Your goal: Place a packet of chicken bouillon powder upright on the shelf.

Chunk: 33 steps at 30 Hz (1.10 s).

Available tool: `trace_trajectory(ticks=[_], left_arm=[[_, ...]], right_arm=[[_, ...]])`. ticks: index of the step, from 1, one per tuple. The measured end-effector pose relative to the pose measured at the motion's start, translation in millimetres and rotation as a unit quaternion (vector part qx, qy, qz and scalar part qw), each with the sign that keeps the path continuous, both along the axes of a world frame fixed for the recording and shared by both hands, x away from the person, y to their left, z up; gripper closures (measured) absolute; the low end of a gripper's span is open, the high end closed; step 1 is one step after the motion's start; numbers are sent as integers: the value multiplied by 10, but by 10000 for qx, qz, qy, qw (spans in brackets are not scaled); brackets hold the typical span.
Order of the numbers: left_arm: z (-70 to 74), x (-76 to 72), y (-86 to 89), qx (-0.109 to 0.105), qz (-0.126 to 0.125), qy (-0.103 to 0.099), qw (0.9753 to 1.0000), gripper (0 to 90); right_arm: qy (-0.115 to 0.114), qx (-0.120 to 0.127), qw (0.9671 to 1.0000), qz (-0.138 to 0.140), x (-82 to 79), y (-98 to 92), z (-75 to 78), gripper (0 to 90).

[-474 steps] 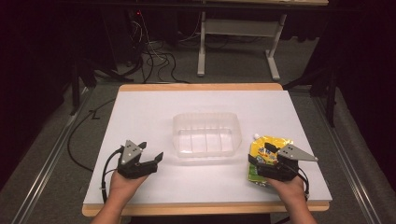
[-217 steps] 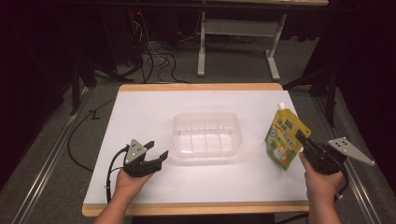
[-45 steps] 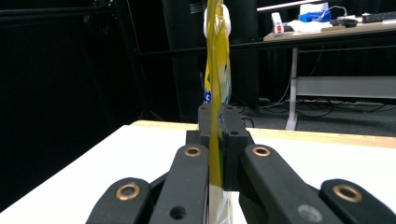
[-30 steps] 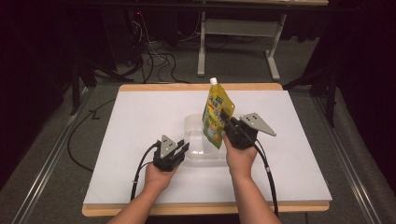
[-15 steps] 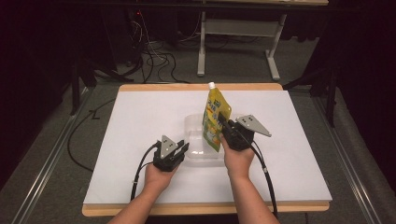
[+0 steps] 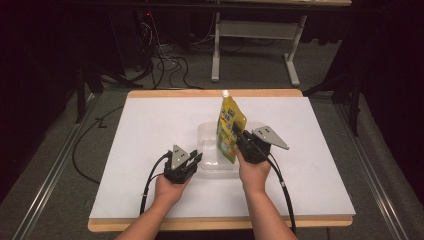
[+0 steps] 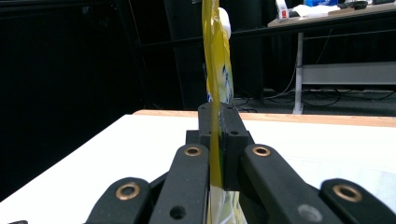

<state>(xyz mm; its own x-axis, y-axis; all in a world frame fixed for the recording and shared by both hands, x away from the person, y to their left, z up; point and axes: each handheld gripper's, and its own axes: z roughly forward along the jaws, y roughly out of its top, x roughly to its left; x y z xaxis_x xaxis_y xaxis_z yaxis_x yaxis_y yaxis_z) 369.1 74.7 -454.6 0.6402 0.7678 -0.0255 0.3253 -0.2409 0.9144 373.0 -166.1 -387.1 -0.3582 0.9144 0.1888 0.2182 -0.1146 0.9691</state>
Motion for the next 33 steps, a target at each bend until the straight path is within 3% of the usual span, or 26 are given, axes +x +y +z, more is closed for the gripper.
trace_trajectory(ticks=[5,16,33], left_arm=[[4,6,6,-26,-18,46,10000,771],[9,2,12,-44,-29,76,10000,772],[11,6,19,-82,-80,105,9999,732]], right_arm=[[12,48,10000,14,-22,14,-21,900],[44,-205,9997,119,-72,63,-77,896],[153,-399,9989,217,-135,62,-137,856]])
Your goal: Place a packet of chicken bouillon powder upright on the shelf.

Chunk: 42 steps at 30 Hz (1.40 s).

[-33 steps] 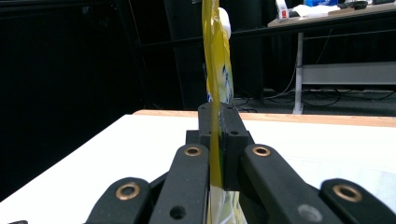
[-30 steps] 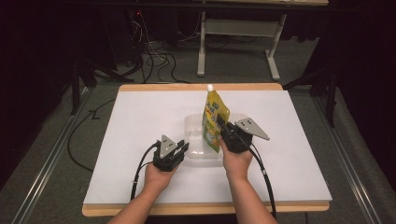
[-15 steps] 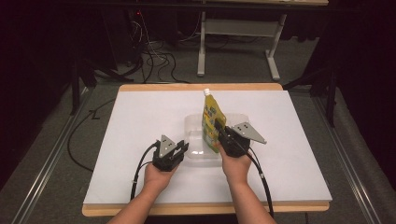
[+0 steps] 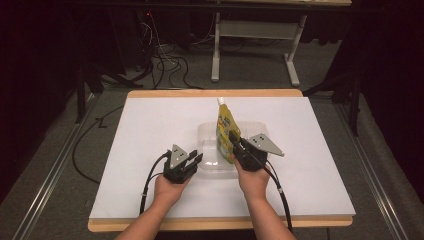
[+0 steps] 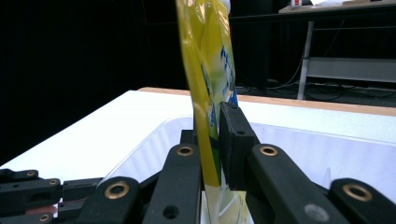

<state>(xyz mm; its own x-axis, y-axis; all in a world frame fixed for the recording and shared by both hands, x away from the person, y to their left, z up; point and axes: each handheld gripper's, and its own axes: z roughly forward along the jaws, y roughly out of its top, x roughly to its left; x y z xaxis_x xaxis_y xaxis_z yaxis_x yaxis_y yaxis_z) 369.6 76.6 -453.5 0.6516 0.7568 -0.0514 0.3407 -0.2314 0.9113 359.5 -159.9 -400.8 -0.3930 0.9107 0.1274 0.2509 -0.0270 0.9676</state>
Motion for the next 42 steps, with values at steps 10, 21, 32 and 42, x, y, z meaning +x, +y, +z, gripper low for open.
trace_trajectory(ticks=[10,21,32,42], left_arm=[[-6,2,-5,17,-6,15,10000,704],[-4,1,-5,-8,5,12,10000,676],[12,1,15,-63,45,3,10000,561],[92,-43,88,-154,-92,-31,9998,486]], right_arm=[[196,-15,9997,156,18,9,-33,703],[291,-78,9990,337,30,28,-28,553],[334,-229,9978,528,53,78,-3,342],[355,-339,9966,660,-18,44,47,220]])
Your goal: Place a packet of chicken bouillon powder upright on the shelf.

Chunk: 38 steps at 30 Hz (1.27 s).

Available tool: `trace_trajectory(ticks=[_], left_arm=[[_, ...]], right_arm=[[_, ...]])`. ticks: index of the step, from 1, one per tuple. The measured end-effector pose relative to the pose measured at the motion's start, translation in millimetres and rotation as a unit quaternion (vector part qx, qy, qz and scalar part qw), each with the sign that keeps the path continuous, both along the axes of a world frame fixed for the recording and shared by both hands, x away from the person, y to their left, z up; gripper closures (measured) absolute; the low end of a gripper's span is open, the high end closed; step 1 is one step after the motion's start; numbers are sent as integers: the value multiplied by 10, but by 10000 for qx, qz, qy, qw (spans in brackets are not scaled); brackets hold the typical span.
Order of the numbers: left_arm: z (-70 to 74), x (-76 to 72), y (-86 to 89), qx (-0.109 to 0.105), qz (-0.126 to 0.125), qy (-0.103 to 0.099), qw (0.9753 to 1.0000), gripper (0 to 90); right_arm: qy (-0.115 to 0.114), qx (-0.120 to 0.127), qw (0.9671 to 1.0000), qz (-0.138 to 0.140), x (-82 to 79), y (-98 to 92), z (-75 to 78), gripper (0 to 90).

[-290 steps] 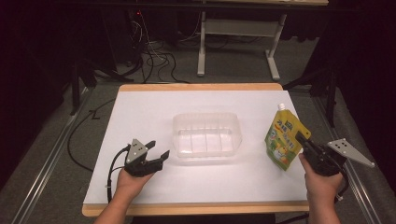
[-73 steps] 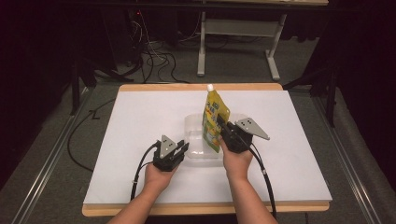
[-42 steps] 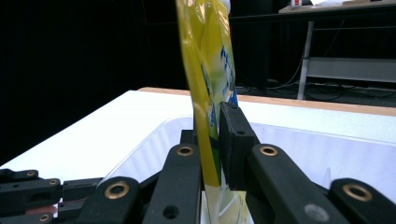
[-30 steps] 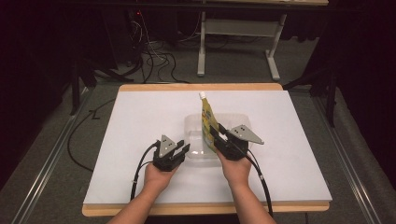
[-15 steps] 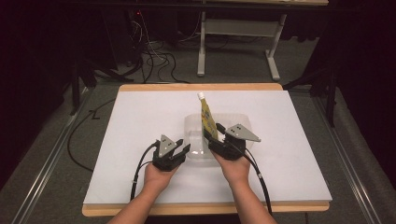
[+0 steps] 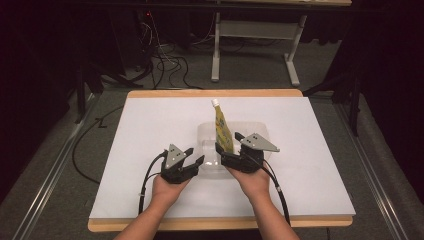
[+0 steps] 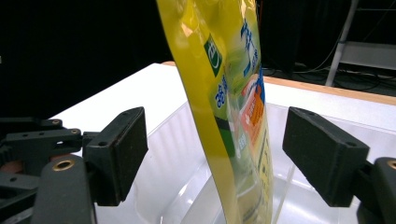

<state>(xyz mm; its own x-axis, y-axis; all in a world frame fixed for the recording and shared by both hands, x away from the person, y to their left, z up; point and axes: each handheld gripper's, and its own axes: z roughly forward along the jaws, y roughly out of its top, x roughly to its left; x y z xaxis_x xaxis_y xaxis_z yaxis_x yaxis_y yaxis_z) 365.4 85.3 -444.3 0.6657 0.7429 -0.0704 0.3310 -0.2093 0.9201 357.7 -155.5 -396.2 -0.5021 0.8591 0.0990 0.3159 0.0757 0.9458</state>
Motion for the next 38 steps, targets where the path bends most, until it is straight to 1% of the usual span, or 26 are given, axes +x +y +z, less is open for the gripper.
trace_trajectory(ticks=[2,4,6,8,9,11,12,13,14,16,19,23,25,27,28,29,30,31,33,36,38], left_arm=[[15,-10,25,-17,26,-14,10000,459],[39,-18,65,-42,31,-31,10000,454],[65,-31,108,-55,32,-44,10000,446],[91,-44,153,19,25,-76,10000,434],[104,-50,184,60,21,-97,9999,430],[118,-54,238,61,-10,-72,10000,419],[121,-57,266,77,7,-70,9999,398],[122,-60,296,111,25,-71,9999,395],[121,-63,327,130,50,-65,9999,395],[123,-59,390,104,123,-27,9999,392],[134,-42,483,36,285,-13,9996,389],[133,-18,595,38,463,8,9989,388],[131,-10,644,13,527,26,9986,387],[119,-4,701,34,602,36,9982,385],[110,0,715,27,626,52,9980,384],[92,9,733,18,669,87,9977,383],[81,19,740,23,676,145,9976,383],[74,24,739,43,685,160,9975,383],[61,29,723,68,687,167,9975,381],[50,30,694,120,675,158,9975,378],[46,24,687,149,657,173,9976,376]], right_arm=[[-22,-5,10000,15,-24,-27,25,215],[-26,20,10000,63,-64,-68,59,211],[-28,-8,9999,97,-106,-98,81,208],[-54,-63,9999,111,-168,-136,104,208],[-103,-107,9998,122,-200,-161,114,208],[-127,-178,9997,146,-269,-213,129,209],[-153,-254,9994,169,-330,-286,138,209],[-138,-236,9995,172,-357,-329,139,209],[-138,-236,9995,172,-357,-329,139,209],[-143,-261,9995,123,-405,-434,140,210],[-120,-327,9994,-20,-465,-621,124,211],[-45,-332,9991,-261,-518,-925,66,217],[-8,-384,9984,-411,-542,-1104,25,219],[-1,-398,9978,-528,-565,-1245,-9,219],[-14,-447,9970,-640,-584,-1345,-38,221],[-37,-477,9964,-695,-593,-1410,-60,222],[-28,-392,9950,-920,-611,-1604,-142,230],[-28,-392,9950,-920,-611,-1604,-142,230],[7,-407,9933,-1079,-605,-1738,-200,241],[152,-280,9905,-1339,-578,-1908,-273,250],[195,-257,9898,-1386,-559,-1938,-305,252]])
